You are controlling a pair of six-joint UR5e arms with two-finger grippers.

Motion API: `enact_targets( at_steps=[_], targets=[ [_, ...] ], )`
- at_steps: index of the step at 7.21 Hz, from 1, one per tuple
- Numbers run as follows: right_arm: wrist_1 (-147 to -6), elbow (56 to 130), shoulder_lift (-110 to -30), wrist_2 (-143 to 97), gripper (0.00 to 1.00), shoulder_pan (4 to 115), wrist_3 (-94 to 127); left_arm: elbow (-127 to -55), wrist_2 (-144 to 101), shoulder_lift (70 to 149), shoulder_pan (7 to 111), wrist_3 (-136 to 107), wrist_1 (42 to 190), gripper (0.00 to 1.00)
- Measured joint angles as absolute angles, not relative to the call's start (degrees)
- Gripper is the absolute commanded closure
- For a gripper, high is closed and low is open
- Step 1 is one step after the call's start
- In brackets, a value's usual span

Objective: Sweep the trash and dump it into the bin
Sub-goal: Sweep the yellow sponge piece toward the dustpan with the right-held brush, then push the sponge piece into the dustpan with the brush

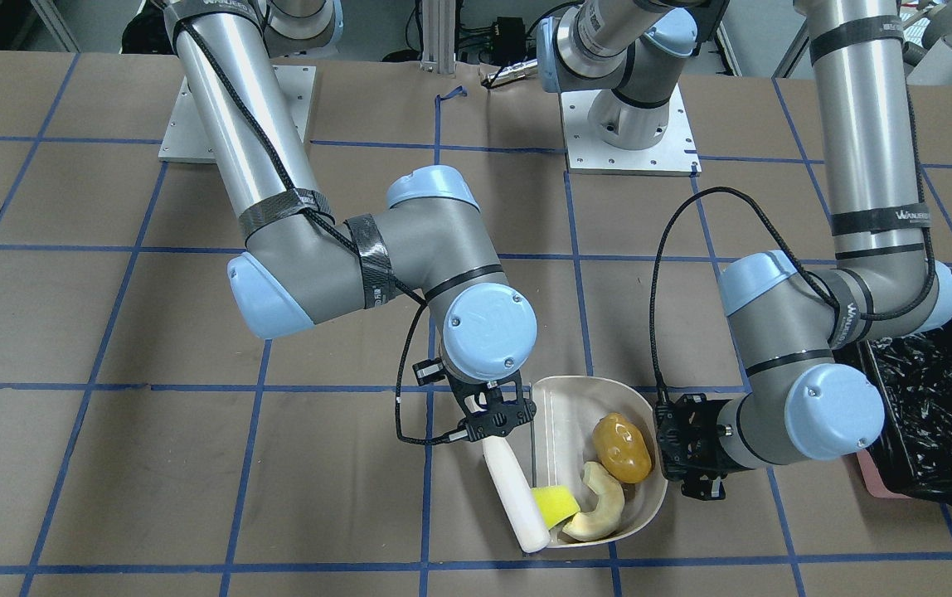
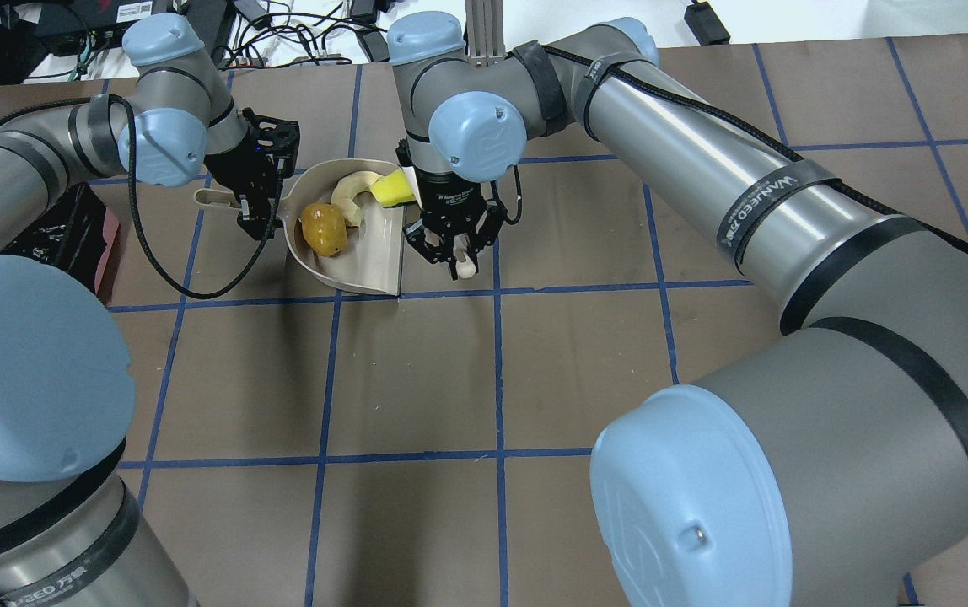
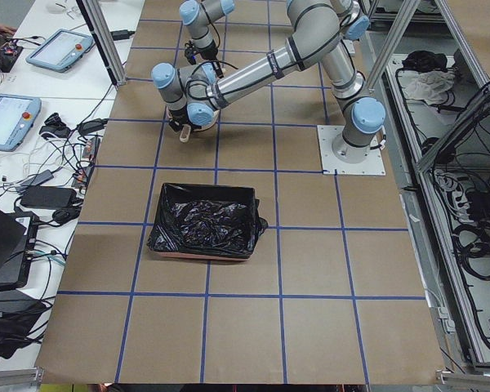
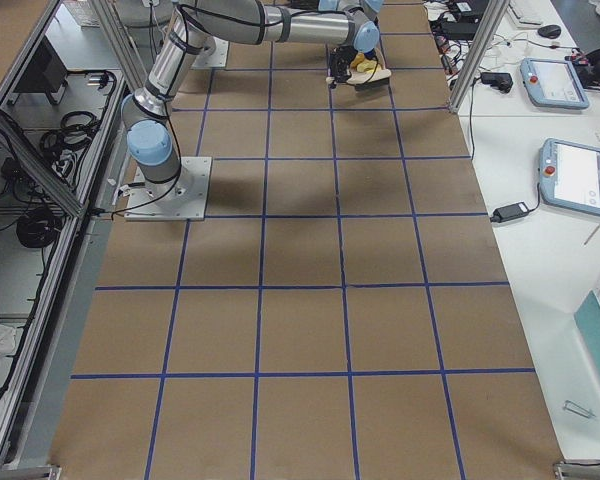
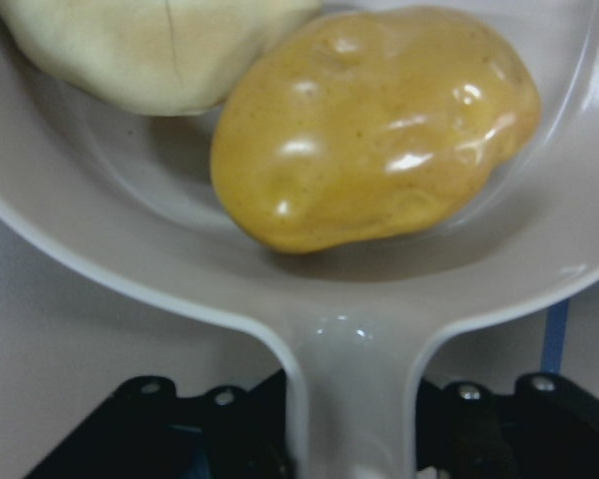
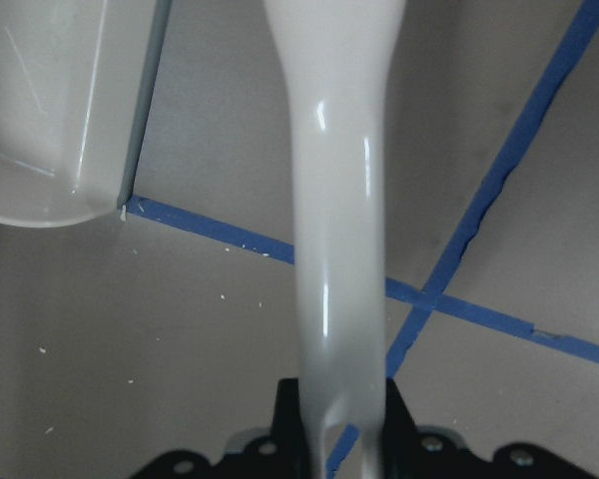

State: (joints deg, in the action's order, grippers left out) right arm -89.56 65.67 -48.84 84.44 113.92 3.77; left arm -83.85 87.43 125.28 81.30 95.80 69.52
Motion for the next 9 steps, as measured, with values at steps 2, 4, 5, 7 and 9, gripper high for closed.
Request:
enact_targets(
  at_steps=[2,4,5,7,9],
  targets=[
    [-89.94,65.79,-48.85,82.67,0.96,114.6,7.2,-83.85,87.37,125.25,81.3,95.88,69.52,0.98],
    [-91.52,65.96,-48.69,81.11,0.96,115.98,11.0,-83.84,87.36,125.25,81.3,96.04,69.52,0.98],
    [-92.89,66.2,-48.53,80.48,0.96,116.79,12.75,-83.85,87.36,125.24,81.3,96.11,69.52,0.98],
    [-95.7,66.69,-48.23,79.41,0.96,118.16,16.0,-83.85,87.34,125.26,81.28,96.19,69.52,0.98],
    [-97.82,66.78,-47.98,78.0,0.96,119.35,18.79,-83.85,87.29,125.32,81.22,96.37,69.52,0.98]
  ],
)
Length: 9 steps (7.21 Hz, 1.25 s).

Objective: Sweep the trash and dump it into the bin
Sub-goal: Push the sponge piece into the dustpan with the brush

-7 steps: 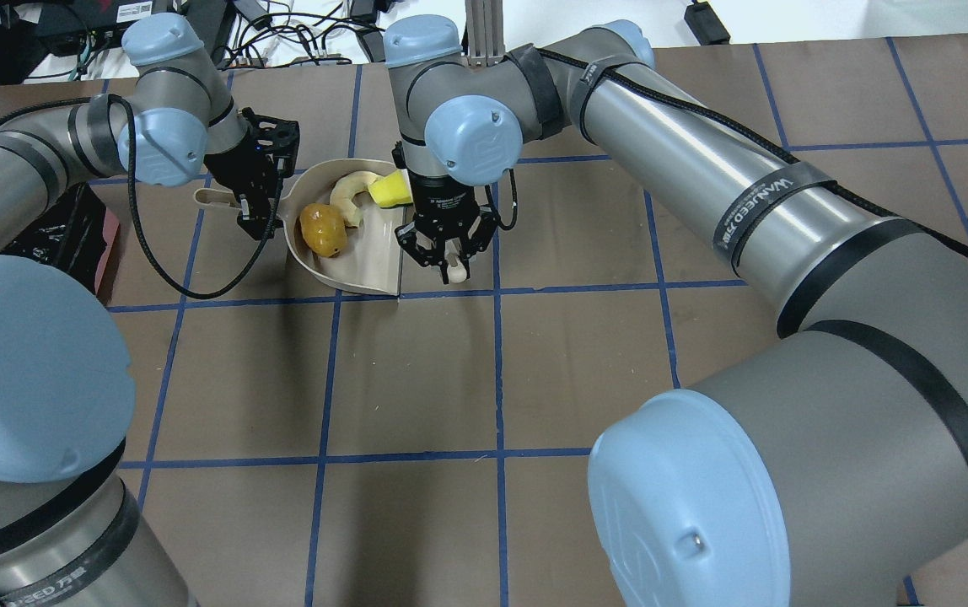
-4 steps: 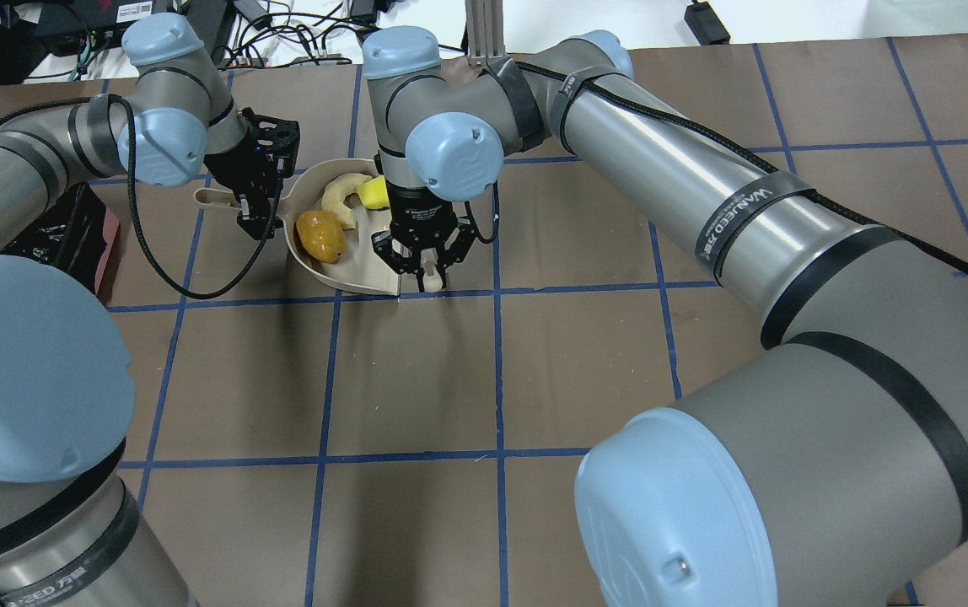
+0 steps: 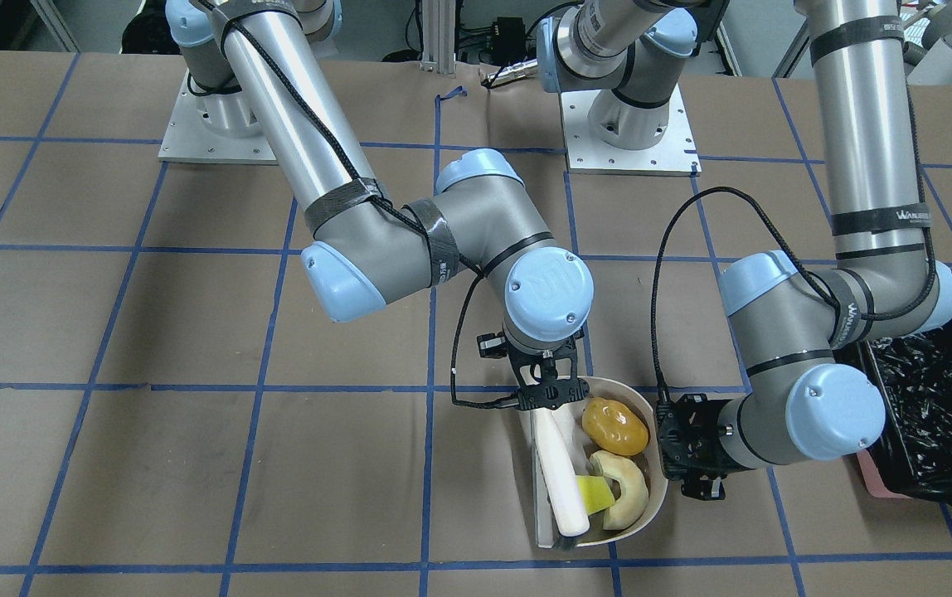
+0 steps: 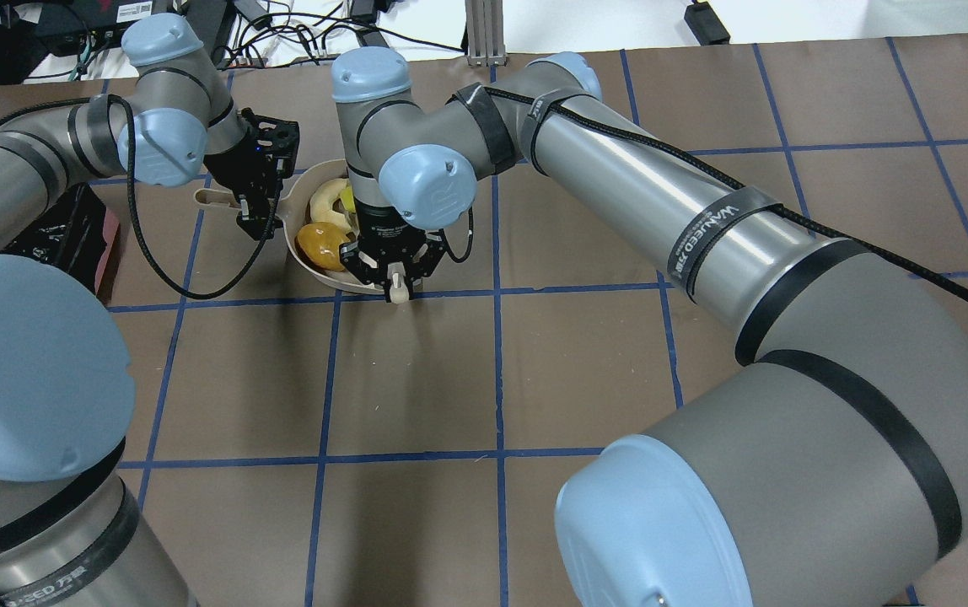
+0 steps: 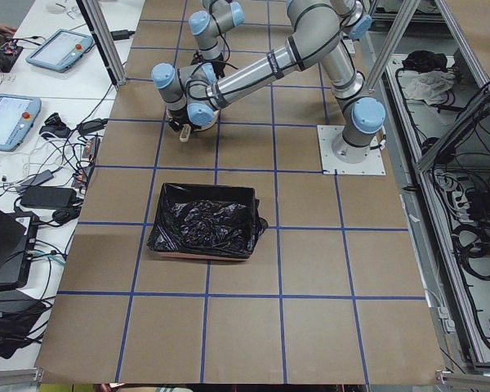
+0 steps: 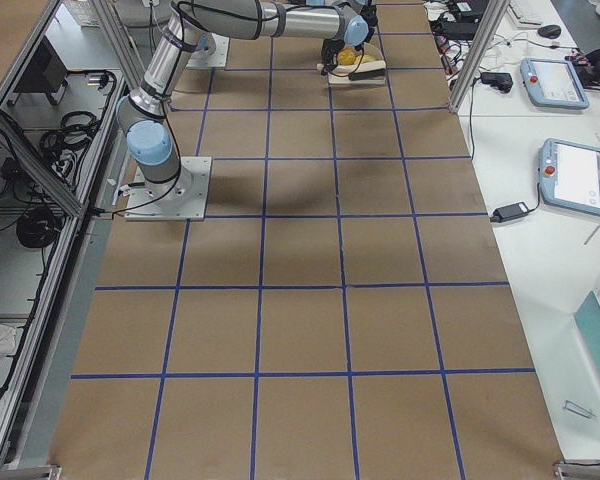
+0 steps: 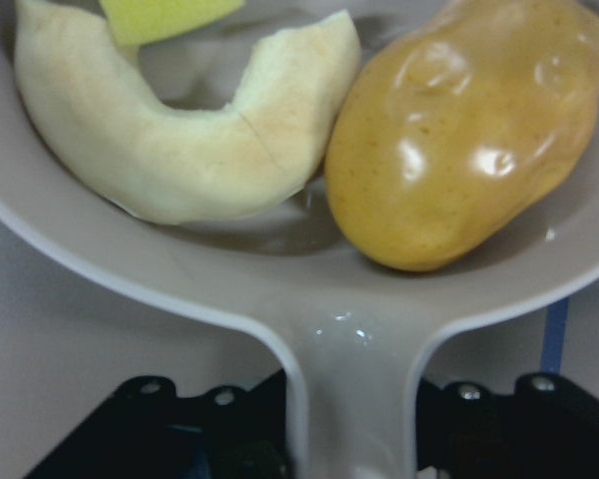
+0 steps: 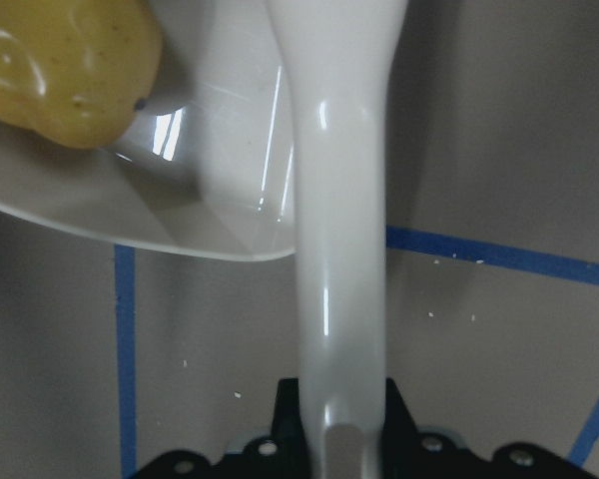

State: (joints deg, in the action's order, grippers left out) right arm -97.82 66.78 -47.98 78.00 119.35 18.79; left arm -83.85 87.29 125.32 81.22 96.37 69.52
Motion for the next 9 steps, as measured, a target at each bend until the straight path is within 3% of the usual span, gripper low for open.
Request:
enact_targets(
  at_steps=[9],
  targets=[
    [-90.85,67.55,-54.19,77.35,0.97,110.25,19.14,-83.85,86.71,125.31,81.18,96.5,69.52,0.99]
  ],
)
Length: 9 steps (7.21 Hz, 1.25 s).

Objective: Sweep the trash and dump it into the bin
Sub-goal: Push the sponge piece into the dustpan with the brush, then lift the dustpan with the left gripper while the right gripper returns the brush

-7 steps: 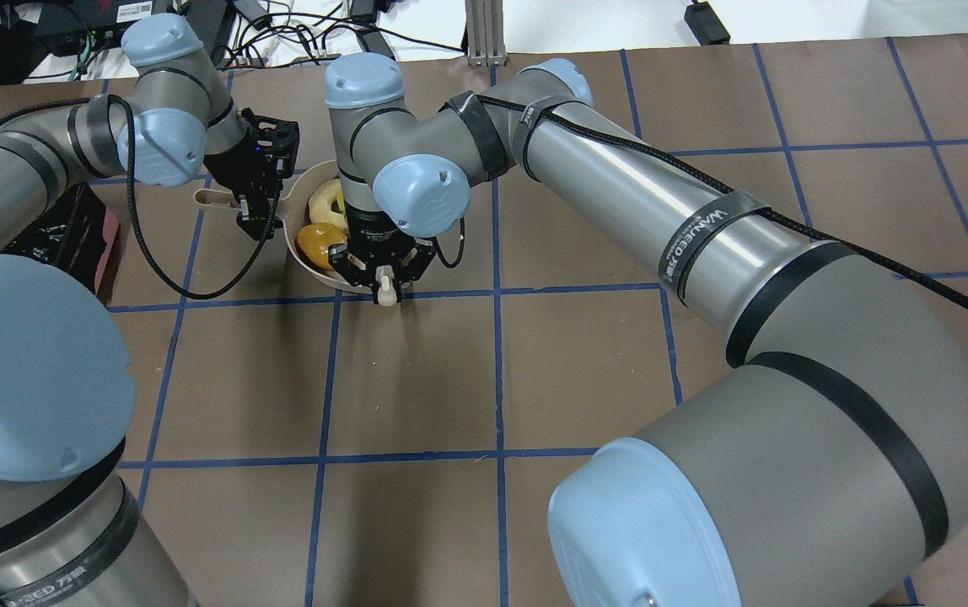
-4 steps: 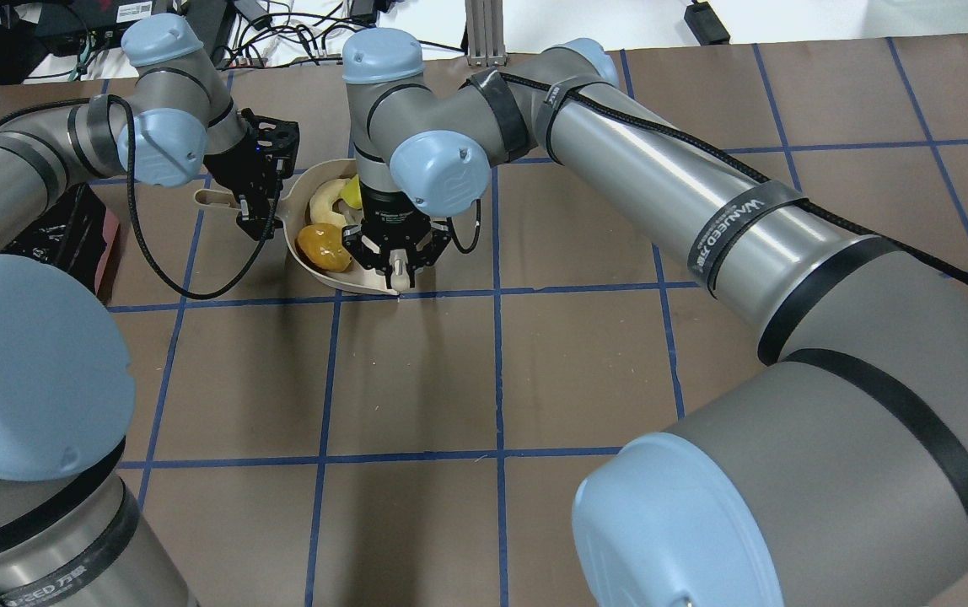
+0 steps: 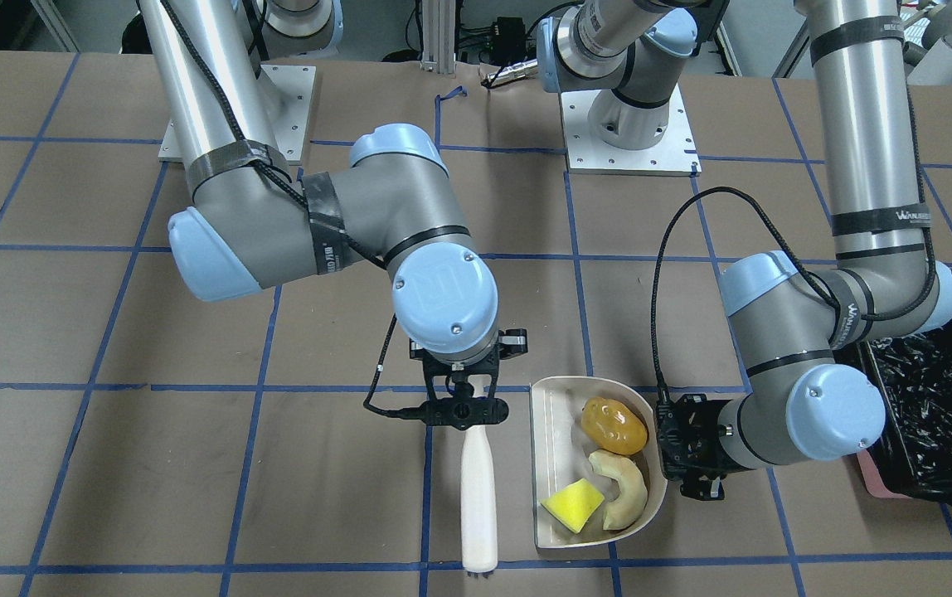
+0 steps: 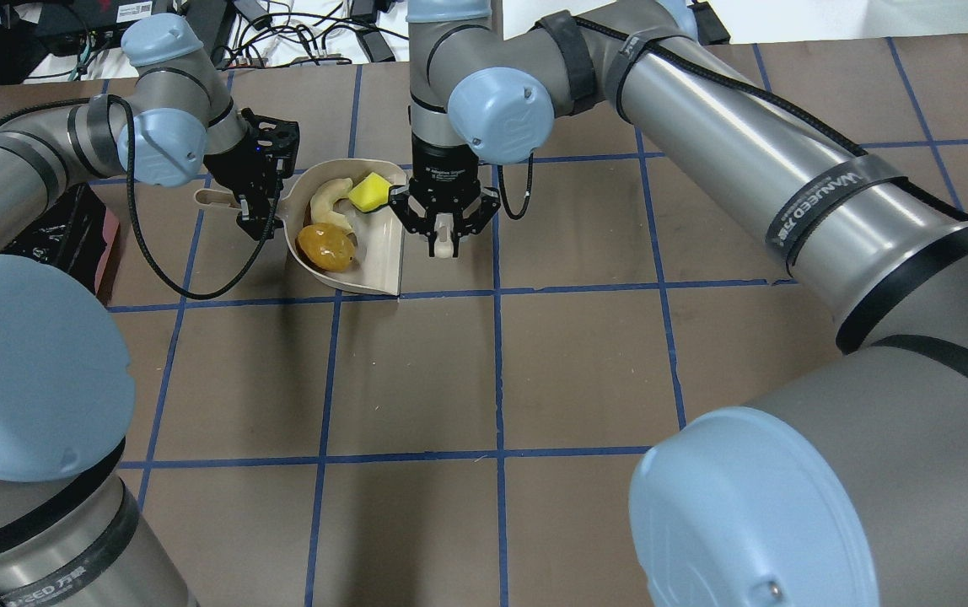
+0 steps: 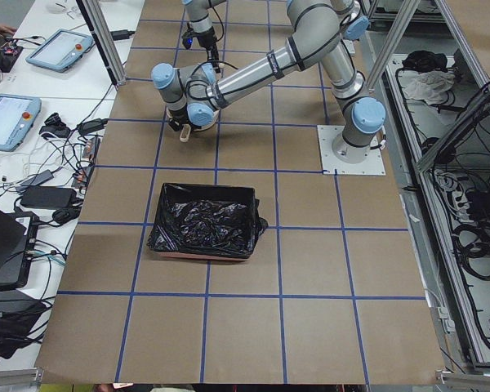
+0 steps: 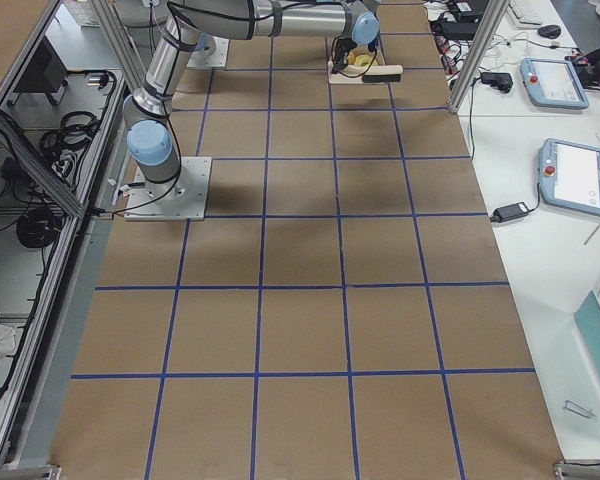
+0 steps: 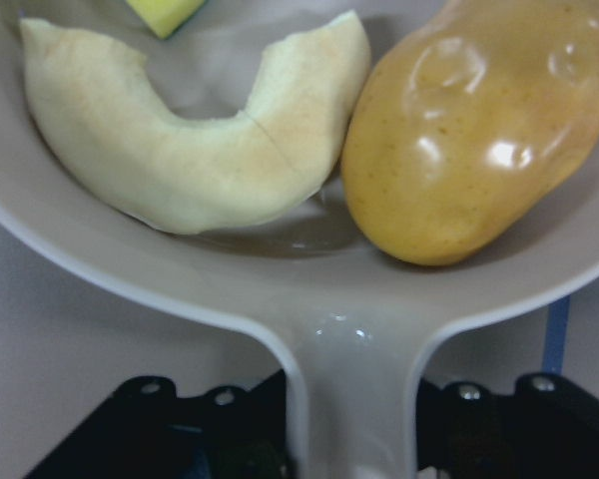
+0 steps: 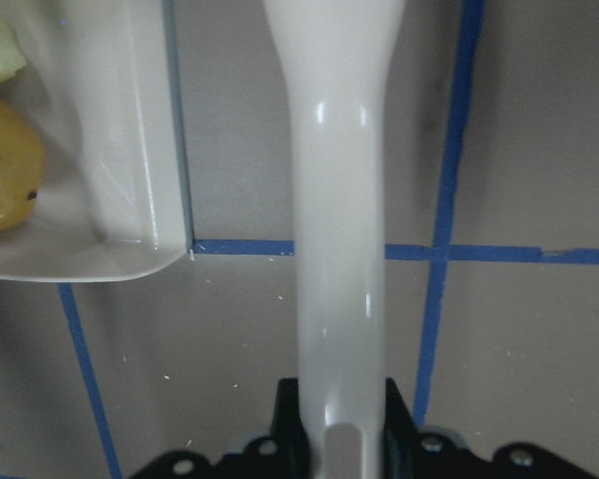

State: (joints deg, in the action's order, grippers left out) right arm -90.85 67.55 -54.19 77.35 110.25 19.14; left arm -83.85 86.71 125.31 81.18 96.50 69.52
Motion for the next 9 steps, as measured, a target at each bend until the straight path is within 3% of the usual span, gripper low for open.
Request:
enact_targets(
  at_steps=[2,6,9],
  targets=[
    [-89.04,72.08,-58.33,77.39,0.98,104.51,17.2,-83.85,84.1,125.2,80.48,96.59,69.63,0.99],
    [-92.84,89.0,-68.61,79.35,0.98,89.75,7.53,-83.85,75.22,125.07,75.53,98.19,71.35,1.0],
    [-93.32,91.48,-69.56,85.29,1.0,80.08,-4.09,-83.81,71.75,123.42,74.65,98.43,73.47,1.0]
  ],
)
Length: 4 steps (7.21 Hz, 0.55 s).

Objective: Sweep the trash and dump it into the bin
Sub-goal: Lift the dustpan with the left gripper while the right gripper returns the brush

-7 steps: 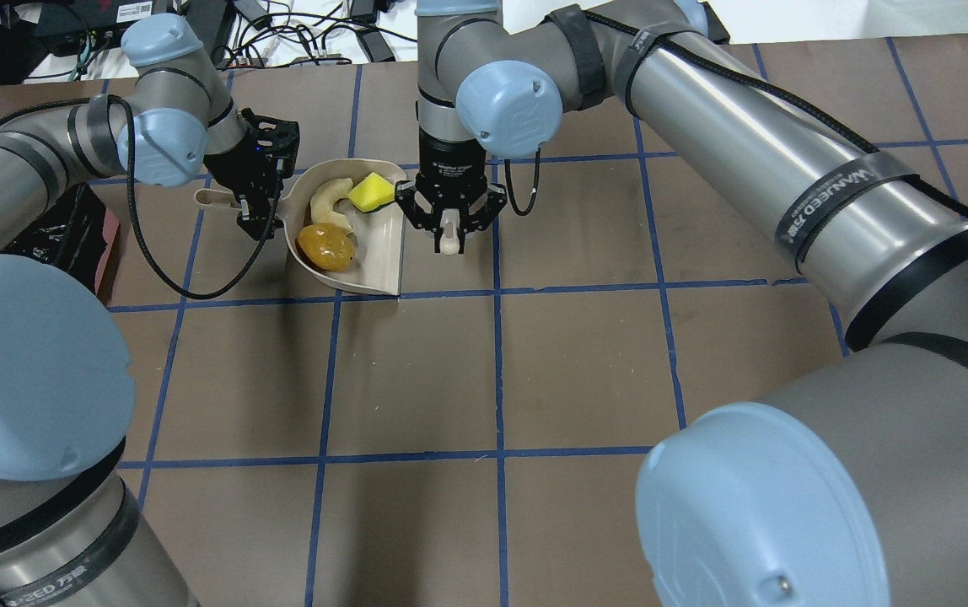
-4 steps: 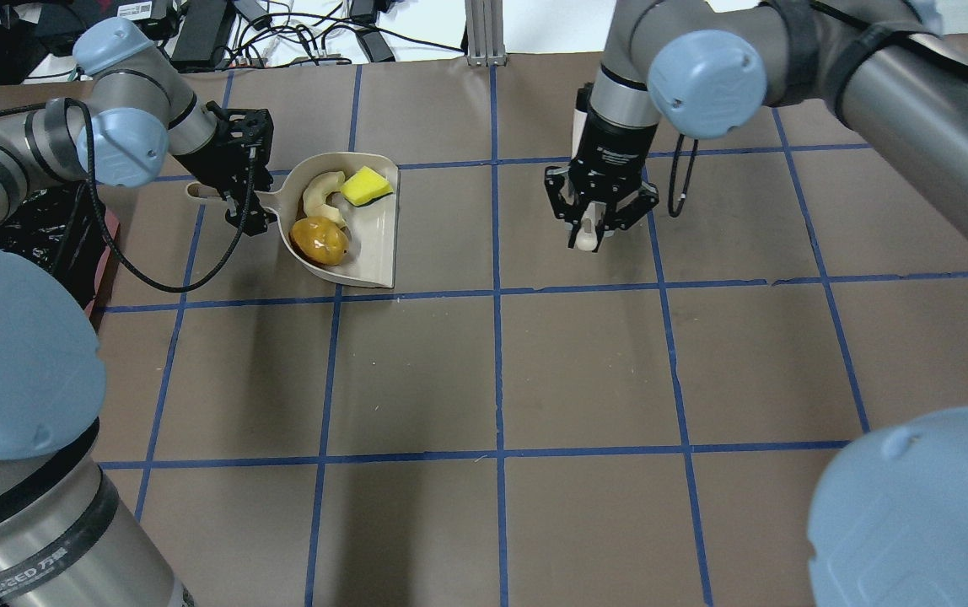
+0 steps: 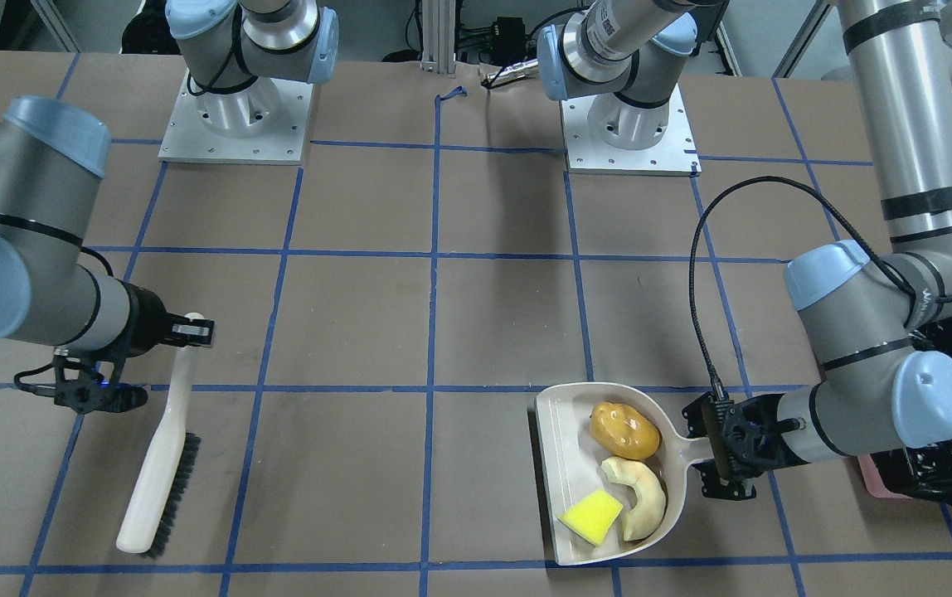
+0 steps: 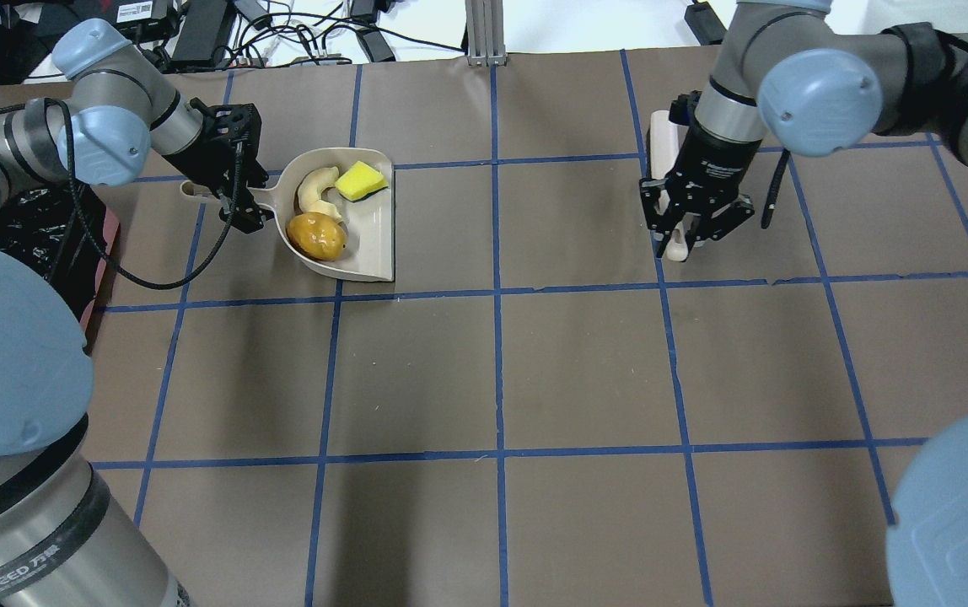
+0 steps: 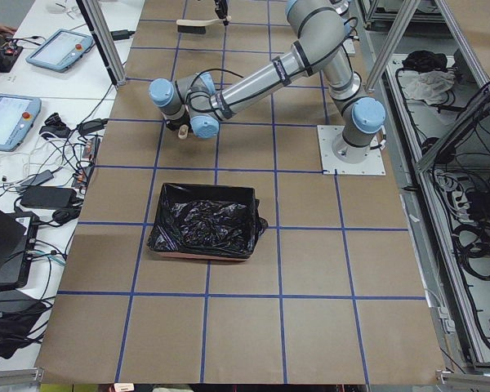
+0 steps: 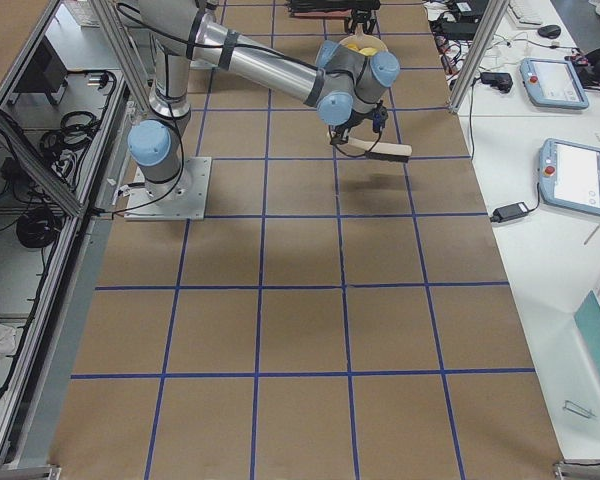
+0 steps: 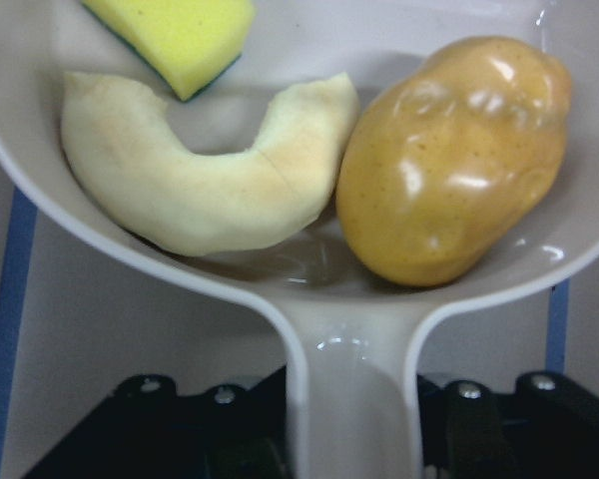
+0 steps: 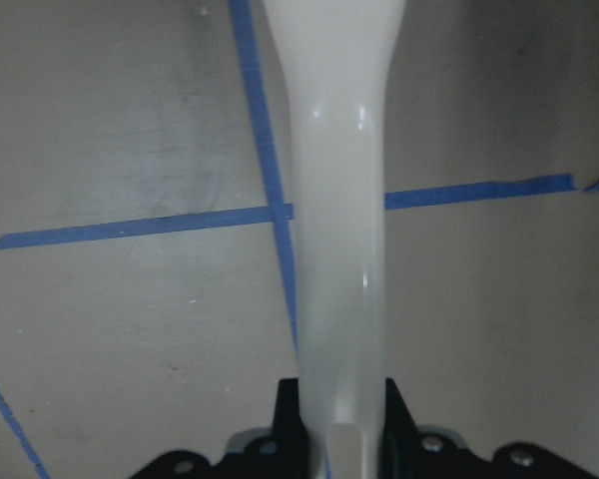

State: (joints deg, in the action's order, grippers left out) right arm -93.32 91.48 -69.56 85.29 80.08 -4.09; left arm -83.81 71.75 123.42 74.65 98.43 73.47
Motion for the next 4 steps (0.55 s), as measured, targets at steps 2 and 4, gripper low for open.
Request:
enact_targets(
  at_steps=[2,4],
  targets=[
    [-93.4,91.62,-69.09,91.01,1.0,75.91,-10.98,-83.24,70.02,120.87,72.03,98.83,75.95,1.0],
    [-93.53,91.66,-68.18,93.72,1.0,73.43,-14.64,-82.71,69.05,117.96,67.62,99.34,78.15,1.0]
  ],
)
